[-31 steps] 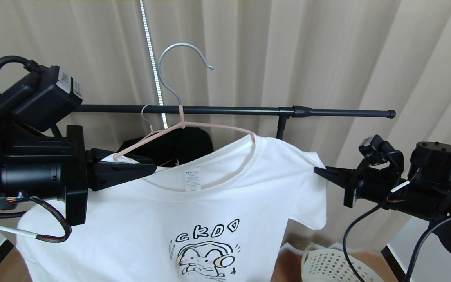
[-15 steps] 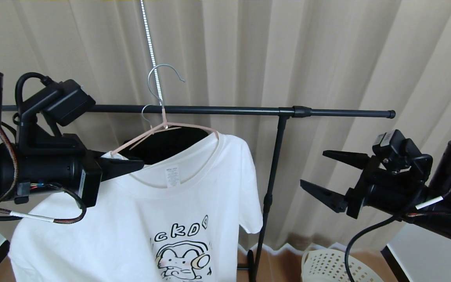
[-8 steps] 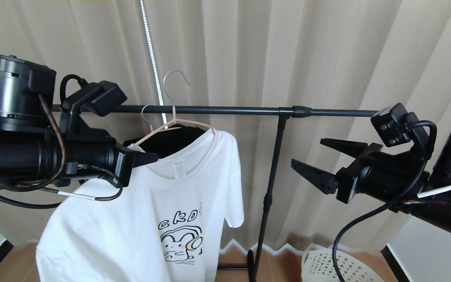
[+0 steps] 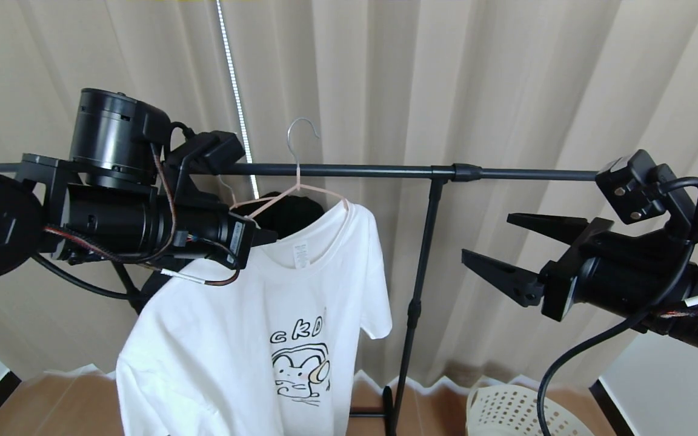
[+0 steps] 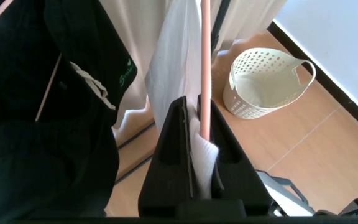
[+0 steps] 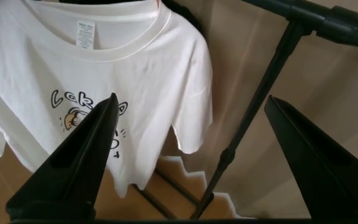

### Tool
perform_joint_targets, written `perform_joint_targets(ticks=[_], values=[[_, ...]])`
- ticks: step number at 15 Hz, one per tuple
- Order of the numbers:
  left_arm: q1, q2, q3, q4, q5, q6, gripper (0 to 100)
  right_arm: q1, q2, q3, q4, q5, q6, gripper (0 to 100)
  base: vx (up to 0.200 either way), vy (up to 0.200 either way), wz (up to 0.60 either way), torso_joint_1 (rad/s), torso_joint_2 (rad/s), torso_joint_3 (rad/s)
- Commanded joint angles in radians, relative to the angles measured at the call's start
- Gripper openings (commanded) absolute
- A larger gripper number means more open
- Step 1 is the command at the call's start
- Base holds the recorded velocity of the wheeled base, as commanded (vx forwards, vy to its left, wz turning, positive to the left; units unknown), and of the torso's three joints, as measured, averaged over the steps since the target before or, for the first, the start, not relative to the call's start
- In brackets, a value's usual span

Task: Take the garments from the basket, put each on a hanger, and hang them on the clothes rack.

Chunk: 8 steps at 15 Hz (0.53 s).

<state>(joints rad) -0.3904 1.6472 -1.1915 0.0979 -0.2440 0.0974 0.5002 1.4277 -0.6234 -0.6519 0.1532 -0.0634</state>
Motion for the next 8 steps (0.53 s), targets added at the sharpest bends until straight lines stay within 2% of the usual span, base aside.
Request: perform_joint_targets(ticks=[1, 8], values=[[0.002, 0.071, -0.037, 0.0, 0.0, -0.016, 0, 0.0, -0.013, -0.002, 0.0, 0.0, -0.001, 100, 0.0, 0.0, 0.0, 0.0, 0.0, 0.0], [0.005, 0.21, -0.168, -0.003, 0.002, -0.058, 0, 0.0, -0.013, -0.001, -0.002, -0.001, -0.009, 100, 0.0, 0.0, 0.0, 0.0, 0.0, 0.0]])
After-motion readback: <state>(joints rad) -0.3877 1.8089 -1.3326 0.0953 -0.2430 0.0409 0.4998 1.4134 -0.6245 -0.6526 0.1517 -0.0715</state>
